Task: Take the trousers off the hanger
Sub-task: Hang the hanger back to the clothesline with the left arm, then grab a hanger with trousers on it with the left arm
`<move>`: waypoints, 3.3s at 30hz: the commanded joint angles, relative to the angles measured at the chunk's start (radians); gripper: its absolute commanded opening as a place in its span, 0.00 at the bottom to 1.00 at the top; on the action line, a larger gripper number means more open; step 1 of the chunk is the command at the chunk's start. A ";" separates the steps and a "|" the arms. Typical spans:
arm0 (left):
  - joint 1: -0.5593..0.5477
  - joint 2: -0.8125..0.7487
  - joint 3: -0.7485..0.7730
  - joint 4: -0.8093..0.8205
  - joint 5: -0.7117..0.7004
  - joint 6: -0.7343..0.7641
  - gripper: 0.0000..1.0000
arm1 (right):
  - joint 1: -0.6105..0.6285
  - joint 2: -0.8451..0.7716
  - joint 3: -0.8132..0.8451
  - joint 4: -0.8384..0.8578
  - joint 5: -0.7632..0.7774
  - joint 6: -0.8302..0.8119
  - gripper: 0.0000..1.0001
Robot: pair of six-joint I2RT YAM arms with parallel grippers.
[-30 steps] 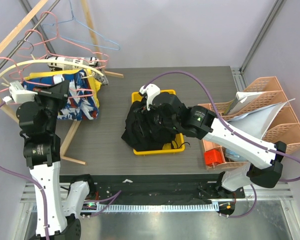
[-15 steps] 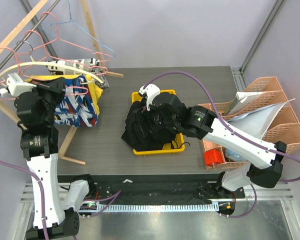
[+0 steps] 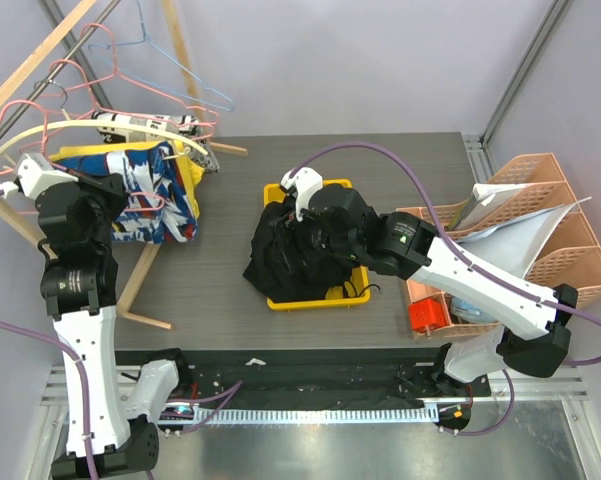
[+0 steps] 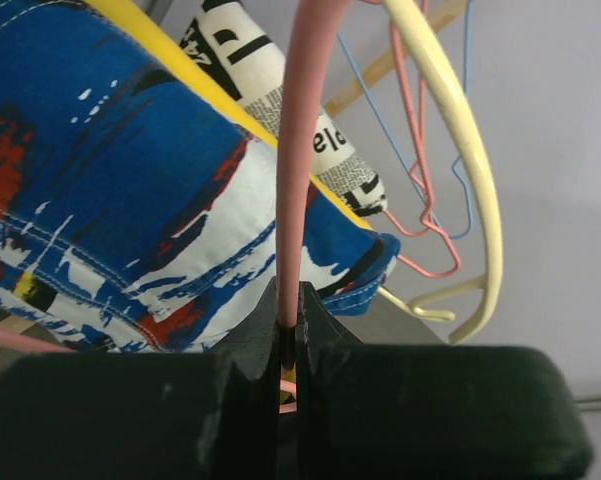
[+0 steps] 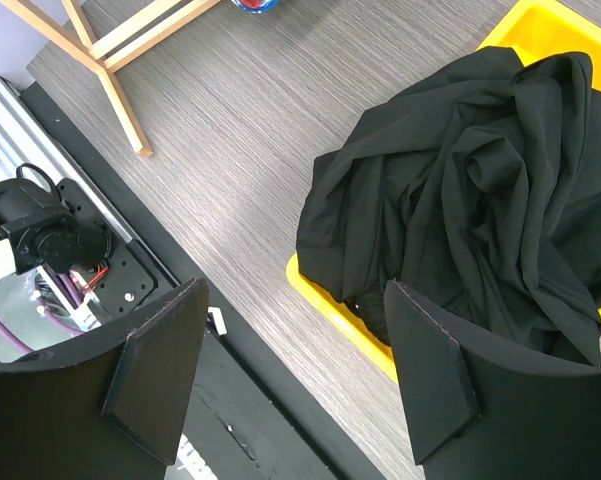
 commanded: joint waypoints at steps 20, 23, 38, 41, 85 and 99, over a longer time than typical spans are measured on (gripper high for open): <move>0.005 0.042 0.115 -0.260 -0.288 -0.125 0.00 | -0.004 -0.033 0.022 0.011 0.006 -0.031 0.77; 0.005 -0.001 0.093 -0.266 -0.284 -0.165 0.00 | -0.004 -0.030 0.023 0.011 0.006 -0.028 0.77; 0.005 -0.150 0.070 -0.335 0.003 -0.289 0.53 | -0.004 -0.001 0.072 0.015 -0.003 0.049 0.77; 0.005 -0.170 0.113 -0.337 0.074 -0.297 0.53 | -0.005 -0.007 0.078 0.006 -0.007 0.078 0.77; -0.564 0.200 0.242 0.096 -0.598 -0.091 0.55 | -0.010 0.129 0.344 -0.268 -0.058 0.131 0.77; -0.546 0.313 0.236 0.163 -0.676 -0.097 0.44 | -0.019 0.100 0.322 -0.270 -0.004 0.107 0.77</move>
